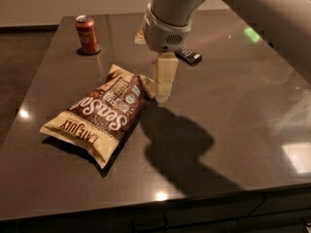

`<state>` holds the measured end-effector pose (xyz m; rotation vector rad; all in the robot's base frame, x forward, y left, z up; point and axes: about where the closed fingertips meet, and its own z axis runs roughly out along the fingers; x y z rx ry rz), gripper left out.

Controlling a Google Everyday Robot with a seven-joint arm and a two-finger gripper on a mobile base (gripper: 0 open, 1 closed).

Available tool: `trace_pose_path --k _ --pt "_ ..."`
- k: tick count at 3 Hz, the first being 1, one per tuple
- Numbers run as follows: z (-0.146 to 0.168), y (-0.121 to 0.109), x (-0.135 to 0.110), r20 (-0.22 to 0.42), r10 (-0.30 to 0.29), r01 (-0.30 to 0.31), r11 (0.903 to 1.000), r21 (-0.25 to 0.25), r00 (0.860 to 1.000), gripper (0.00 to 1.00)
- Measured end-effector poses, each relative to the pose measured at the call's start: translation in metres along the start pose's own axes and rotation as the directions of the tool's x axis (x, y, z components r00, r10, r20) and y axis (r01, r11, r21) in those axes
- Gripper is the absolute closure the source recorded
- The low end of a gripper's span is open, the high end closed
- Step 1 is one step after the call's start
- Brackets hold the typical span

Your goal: Pick brown chip bag

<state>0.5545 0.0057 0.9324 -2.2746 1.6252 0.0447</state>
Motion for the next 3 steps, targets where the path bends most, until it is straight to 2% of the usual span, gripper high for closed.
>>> trace_pose_path --k 1,3 --pt "0.019 -0.002 -0.024 -0.007 -0.087 0.086 0.9952 -0.045 0.996 0.0" --pt "0.058 -0.001 -0.048 -0.036 -0.191 0.185 0.9738 -0.132 0.981 0.0"
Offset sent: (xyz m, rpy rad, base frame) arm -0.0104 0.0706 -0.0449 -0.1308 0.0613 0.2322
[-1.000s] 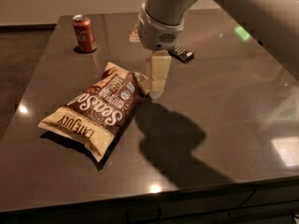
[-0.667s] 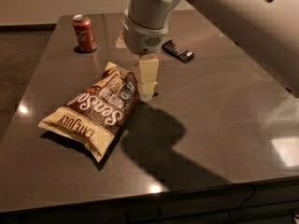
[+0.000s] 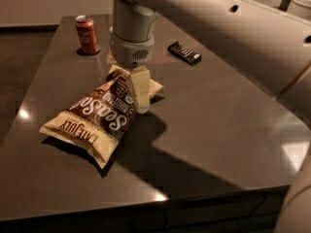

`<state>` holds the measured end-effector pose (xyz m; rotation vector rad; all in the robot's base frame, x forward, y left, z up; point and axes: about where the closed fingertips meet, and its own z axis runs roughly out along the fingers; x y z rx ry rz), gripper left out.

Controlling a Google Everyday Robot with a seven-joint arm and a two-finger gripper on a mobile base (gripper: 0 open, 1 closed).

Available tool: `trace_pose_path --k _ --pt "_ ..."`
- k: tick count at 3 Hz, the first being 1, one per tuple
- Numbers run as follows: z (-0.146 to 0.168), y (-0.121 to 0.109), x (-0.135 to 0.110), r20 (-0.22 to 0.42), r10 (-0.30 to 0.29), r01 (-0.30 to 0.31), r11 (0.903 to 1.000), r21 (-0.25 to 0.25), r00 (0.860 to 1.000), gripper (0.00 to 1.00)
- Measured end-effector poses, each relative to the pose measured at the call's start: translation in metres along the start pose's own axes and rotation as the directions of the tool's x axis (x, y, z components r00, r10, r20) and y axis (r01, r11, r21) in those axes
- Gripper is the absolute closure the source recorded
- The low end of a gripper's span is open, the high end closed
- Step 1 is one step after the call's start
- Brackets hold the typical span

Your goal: Pick brown chip bag

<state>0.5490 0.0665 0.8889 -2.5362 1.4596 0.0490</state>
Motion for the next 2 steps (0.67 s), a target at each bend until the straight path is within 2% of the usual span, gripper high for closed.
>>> trace_pose_path --k 1,2 --pt "0.0156 -0.0051 -0.0017 -0.031 -0.03 0.029 0.999 -0.035 0.999 0.0" --pt "0.0223 -0.0071 -0.0019 -0.054 -0.048 0.045 0.9978 -0.049 0.997 0.18"
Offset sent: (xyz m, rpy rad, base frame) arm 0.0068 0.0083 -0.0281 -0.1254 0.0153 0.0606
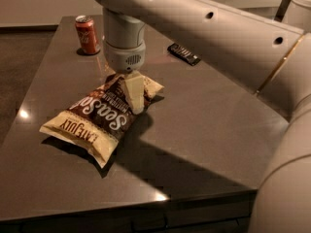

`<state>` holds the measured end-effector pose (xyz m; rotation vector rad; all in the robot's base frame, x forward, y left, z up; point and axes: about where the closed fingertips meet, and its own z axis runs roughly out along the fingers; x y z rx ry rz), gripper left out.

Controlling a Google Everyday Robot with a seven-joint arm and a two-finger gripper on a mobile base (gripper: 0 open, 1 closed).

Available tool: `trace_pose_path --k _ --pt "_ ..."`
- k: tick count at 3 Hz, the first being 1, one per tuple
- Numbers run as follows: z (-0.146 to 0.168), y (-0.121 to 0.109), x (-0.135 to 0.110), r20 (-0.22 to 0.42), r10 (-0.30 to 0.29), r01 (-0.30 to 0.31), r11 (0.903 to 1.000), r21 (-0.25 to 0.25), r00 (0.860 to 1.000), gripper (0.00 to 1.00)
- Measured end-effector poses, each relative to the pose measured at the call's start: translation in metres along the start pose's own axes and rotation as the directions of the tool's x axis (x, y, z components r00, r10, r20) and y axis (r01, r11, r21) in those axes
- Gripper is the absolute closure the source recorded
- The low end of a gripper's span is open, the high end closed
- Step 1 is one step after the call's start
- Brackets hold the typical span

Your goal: Pick brown chip bag

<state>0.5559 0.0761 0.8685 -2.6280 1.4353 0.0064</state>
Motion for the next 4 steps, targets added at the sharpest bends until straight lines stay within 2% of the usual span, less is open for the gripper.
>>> trace_pose_path --k 1,3,4 --pt "0.0 0.001 0.002 -0.011 -0.014 0.014 0.9999 -0.008 1.0 0.41" --pt "-0.018 0.007 0.012 0.013 0.013 -0.013 0.9999 0.002 1.0 0.88" --pt "-0.038 0.009 0.018 0.053 0.043 -0.044 0.9989 0.016 0.998 1.0"
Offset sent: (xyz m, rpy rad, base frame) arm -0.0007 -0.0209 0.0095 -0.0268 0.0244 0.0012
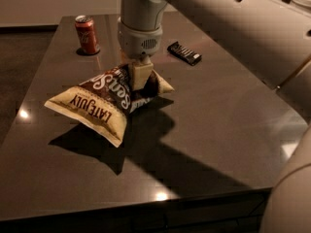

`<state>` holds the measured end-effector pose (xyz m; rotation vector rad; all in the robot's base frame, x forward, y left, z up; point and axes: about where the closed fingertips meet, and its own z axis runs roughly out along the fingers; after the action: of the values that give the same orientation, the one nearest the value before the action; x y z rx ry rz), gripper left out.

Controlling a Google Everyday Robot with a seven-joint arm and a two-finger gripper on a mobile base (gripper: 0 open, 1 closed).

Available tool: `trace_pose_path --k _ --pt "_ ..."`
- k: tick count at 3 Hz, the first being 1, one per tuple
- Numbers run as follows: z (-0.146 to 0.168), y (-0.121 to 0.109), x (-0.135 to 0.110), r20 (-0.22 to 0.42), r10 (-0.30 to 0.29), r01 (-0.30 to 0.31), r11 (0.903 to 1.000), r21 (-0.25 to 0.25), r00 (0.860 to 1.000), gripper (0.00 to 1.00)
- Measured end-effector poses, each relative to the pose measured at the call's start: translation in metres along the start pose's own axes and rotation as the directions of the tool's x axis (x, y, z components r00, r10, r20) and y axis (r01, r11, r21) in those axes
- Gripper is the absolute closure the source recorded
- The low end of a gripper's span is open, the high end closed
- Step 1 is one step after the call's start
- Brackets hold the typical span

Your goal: Pick brown chip bag

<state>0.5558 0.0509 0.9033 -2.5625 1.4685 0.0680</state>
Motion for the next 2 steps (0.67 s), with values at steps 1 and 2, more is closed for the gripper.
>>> trace_pose_path --k 1,2 --pt "-0.032 -0.003 0.008 0.062 0.037 -0.039 0.9987 0.033 0.997 1.0" --pt "-0.068 -0.01 0.015 0.131 0.061 -0.071 0.9944 0.078 0.99 1.0"
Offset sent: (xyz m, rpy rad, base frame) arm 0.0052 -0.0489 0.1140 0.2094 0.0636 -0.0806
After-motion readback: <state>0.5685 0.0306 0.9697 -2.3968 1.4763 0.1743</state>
